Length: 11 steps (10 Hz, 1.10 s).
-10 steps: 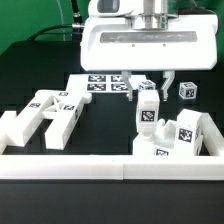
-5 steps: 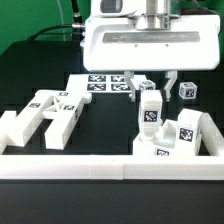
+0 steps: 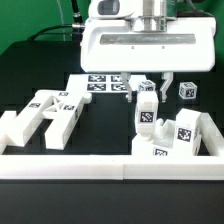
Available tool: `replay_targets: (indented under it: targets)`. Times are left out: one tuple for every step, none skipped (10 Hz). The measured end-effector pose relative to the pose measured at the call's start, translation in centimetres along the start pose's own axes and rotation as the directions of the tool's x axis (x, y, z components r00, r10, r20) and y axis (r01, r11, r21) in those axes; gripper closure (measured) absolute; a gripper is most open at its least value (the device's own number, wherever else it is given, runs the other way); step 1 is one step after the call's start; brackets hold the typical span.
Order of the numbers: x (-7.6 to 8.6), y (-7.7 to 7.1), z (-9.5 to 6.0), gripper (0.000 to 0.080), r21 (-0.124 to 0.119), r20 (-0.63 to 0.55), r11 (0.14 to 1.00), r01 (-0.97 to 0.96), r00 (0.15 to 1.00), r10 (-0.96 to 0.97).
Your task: Assemble chair
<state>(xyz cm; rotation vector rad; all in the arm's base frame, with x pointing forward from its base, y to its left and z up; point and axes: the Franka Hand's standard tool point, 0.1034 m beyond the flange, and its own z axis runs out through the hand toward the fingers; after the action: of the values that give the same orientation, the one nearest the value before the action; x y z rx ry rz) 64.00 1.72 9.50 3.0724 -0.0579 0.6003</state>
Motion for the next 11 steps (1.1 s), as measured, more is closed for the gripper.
replay_targets:
  targets:
    - [0.03,0.0,0.01,0.0508,0.0,-0.003,1.0,0.0,1.0,0.0]
    - [0.0,-0.09,0.06,0.0508,0.0,-0.003,1.0,0.001,1.0,-0.001]
    - [-0.24,-0.23,0.3,0.0508,0.0,0.002,1.0,0.004,1.0,-0.004]
    - [-0.49,-0.33,0.57,0.0508,-0.001,0.007,1.0,0.006,1.0,-0.006]
    - [-0.54,-0.4,0.71,0.0508,-0.001,0.007,1.0,0.008,1.0,-0.008]
    - [-0.44,-0.42,0.75,0.0508,-0.001,0.005,1.0,0.008,1.0,-0.008]
    - [-0.27,-0.63,0.82,0.0508,-0.003,-0.01,1.0,0.011,1.0,-0.011]
    - [-0.12,-0.72,0.9,0.0508,-0.005,-0.024,1.0,0.014,1.0,-0.014]
    - [-0.02,-0.81,0.96,0.0508,-0.006,-0.034,1.0,0.017,0.999,-0.017]
    - [0.0,-0.83,0.96,0.0508,-0.006,-0.035,1.0,0.018,0.999,-0.018]
    - [0.01,-0.82,0.96,0.0508,-0.006,-0.035,1.0,0.017,0.999,-0.018]
